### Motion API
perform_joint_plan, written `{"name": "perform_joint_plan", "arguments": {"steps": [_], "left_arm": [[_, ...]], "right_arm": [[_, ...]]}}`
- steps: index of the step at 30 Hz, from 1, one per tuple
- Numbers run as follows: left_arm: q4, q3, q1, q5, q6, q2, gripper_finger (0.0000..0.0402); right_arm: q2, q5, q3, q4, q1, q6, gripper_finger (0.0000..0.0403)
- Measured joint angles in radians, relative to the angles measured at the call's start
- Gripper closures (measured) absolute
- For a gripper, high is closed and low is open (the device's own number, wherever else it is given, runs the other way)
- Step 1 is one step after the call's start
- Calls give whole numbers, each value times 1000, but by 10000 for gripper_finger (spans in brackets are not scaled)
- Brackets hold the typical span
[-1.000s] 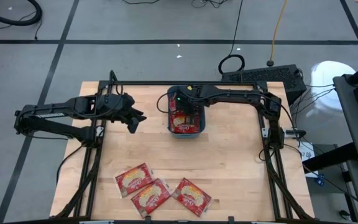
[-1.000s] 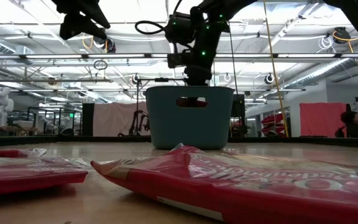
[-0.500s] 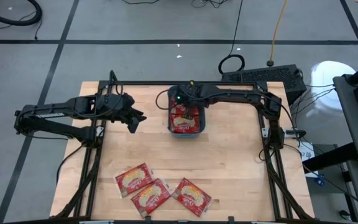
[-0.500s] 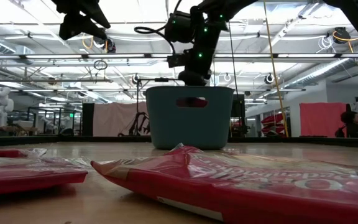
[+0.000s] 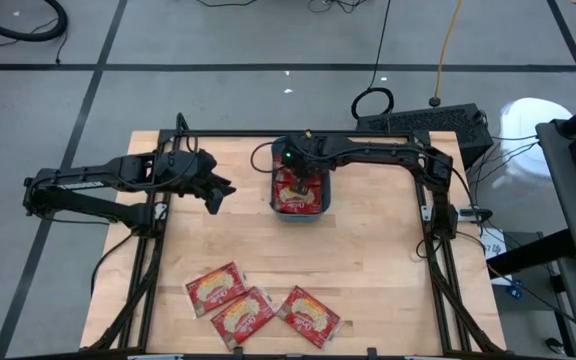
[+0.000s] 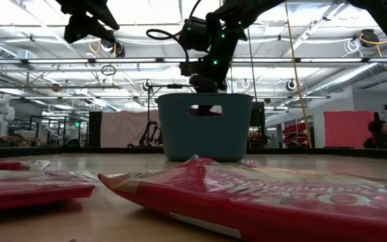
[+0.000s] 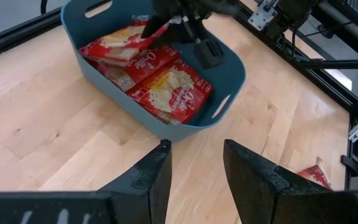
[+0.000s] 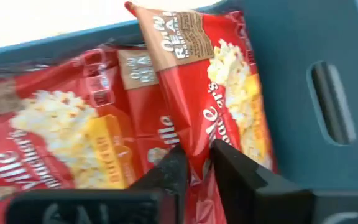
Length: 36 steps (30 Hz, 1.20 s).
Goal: Sort popcorn bags into baskets
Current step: Put the red popcorn bag into the blue bin
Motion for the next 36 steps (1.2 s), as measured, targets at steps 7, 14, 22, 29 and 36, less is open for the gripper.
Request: {"name": "perform_joint_plan", "arguments": {"steps": [7,14,22,29,36], "left_arm": [[0,0,0,20,-20,0,254],[0,0,-8,21,-30,0,254],[0,0,-8,23,-29,0,254],[-3,0,-8,22,-29,0,254],[-4,0,-8,19,-29,0,254]], "right_arm": [[-7,-96,0,-58,-22,45,275],[-46,-296,1,-7,-29,136,262],[7,-291,0,108,-53,129,305],[68,-255,0,153,-94,125,369],[76,-242,0,183,-120,130,399]]}}
